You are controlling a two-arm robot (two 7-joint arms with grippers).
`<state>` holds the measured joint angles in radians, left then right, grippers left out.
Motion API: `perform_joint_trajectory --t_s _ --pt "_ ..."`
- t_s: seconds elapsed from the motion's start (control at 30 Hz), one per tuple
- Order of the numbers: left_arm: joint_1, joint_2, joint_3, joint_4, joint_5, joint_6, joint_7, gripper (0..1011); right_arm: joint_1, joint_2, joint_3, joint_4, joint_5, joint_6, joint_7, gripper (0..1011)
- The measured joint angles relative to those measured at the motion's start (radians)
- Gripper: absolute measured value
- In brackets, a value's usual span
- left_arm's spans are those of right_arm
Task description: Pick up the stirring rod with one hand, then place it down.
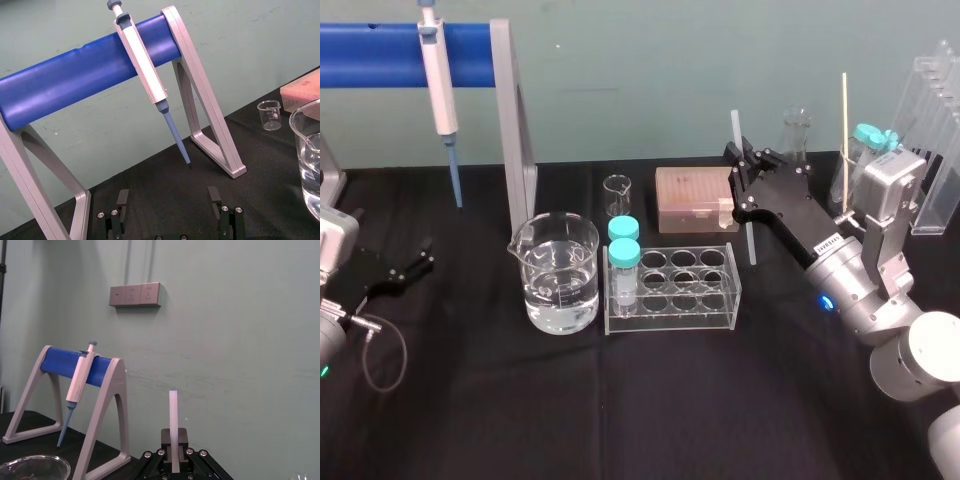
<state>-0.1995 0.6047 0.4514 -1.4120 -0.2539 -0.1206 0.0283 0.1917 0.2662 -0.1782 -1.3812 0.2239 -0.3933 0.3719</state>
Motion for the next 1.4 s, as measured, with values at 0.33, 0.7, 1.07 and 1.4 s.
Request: perform_joint_trajectory --t_s 0.33,0.7,1.07,1.4 --pt "0.000 0.000 0.000 0.000 0.000 0.000 0.000 1000 0.050 0.002 -0.018 0.055 -0.013 -0.056 0.048 72" --pt "0.000 0.000 0.000 0.000 0.000 0.000 0.000 1000 0.113 0.000 -0.048 0.127 0.016 -0.091 0.118 72" --pt "0.000 0.000 0.000 0.000 0.000 0.000 0.000 1000 0.155 -0.009 -0.078 0.195 0.077 -0.094 0.184 72" --pt "0.000 0.000 0.000 0.000 0.000 0.000 0.000 1000 0.191 -0.018 -0.098 0.269 0.146 -0.082 0.246 72"
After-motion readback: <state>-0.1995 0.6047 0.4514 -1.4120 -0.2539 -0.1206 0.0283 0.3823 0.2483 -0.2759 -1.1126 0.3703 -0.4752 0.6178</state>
